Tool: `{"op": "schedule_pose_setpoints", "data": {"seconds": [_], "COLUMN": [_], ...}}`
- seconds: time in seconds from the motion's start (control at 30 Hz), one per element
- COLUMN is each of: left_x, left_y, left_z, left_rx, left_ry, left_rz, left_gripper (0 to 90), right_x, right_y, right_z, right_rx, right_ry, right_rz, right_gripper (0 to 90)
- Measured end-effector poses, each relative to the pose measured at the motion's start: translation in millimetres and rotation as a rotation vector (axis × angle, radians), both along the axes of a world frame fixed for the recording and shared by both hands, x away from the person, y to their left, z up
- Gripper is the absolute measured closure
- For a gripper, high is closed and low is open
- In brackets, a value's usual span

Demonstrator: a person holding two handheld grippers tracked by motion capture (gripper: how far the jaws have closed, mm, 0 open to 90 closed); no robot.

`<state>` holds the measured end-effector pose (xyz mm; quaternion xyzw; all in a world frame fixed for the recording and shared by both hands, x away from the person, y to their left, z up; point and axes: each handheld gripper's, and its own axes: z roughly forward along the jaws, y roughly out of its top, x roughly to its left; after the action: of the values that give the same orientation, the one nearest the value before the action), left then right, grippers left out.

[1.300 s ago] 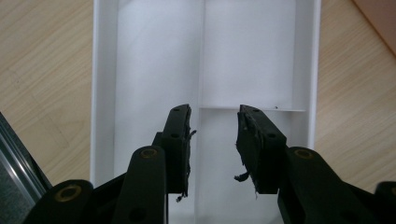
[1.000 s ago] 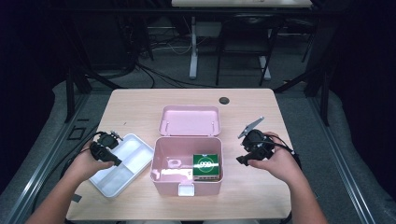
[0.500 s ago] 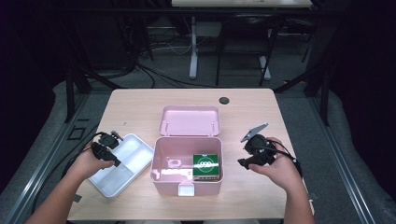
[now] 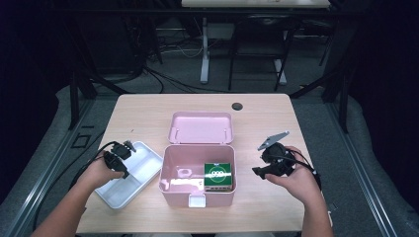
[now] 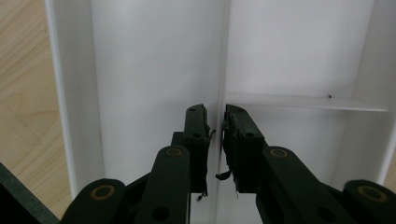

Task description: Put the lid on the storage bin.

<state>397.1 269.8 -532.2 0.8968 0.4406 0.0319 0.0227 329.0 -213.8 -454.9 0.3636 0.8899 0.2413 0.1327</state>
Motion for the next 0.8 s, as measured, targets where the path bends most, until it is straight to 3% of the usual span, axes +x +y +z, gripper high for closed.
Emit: {"op": "schedule_pose_setpoints", "data": {"seconds": [0.4,0.8], "left_x": [6.0,6.5], "left_y": [-9.4,-5.0], "left_z": [-9.7,-4.5], "left_rx": [0.041,0.022], "left_ry": [0.048,0.053], "left_rz": [-0.024,0.0], "left_gripper": [87.0,89.4], "right_x": [-1.0,-1.7], "right_y": [1.2,-0.6], "right_z": [-0.1,1.2], "right_rx": [-0.007,-0.003], "right_ry": [-0.007,-0.024], "right_rz": [0.004,0.0], "right_gripper": [45.2,45.4]}}
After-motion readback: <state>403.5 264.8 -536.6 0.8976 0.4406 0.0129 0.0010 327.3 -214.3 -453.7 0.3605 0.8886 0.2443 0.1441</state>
